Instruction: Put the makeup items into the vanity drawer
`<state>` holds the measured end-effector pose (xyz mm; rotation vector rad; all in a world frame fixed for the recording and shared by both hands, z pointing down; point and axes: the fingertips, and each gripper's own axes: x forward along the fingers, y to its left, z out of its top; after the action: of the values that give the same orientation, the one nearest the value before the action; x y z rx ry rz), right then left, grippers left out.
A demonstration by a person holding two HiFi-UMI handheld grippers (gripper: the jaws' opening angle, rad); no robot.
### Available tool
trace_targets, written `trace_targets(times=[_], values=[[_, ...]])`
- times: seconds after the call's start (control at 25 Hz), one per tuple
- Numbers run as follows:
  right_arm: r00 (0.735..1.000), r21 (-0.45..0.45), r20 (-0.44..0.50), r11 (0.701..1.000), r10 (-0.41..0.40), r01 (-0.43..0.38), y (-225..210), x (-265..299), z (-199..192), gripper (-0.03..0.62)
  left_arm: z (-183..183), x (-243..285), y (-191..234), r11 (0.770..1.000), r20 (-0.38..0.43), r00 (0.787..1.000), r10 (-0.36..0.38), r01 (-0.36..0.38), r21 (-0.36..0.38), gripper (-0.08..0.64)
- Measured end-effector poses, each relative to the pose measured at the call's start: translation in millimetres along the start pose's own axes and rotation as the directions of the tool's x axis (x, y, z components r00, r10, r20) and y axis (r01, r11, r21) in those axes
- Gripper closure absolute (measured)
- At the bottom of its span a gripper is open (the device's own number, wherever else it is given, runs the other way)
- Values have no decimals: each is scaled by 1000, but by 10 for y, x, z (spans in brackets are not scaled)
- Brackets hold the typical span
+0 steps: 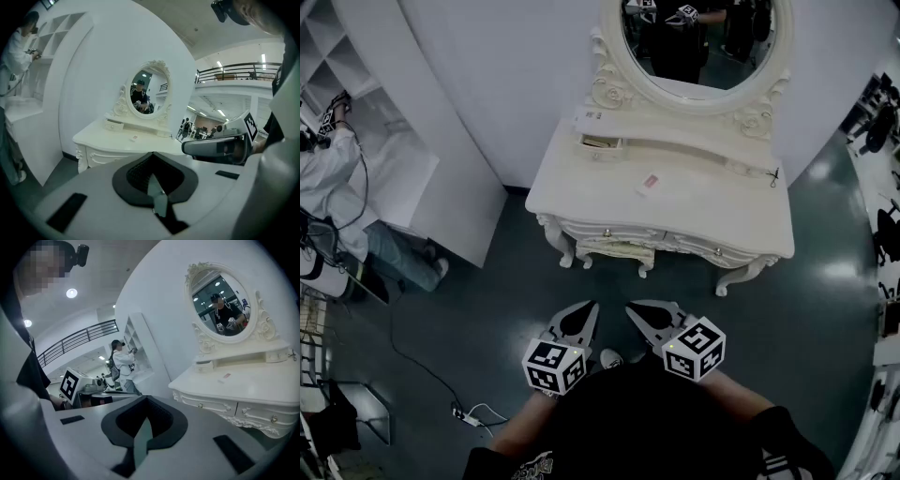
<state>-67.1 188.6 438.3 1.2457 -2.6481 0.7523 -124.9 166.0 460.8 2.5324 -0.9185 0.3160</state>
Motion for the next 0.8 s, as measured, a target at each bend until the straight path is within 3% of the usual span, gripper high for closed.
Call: trace_targets(times=[0.8], values=[[999,-1,18,999,42,-42,22,-9,44,563,6,34,-15,1000,-7,1000,-4,4,-1,560]])
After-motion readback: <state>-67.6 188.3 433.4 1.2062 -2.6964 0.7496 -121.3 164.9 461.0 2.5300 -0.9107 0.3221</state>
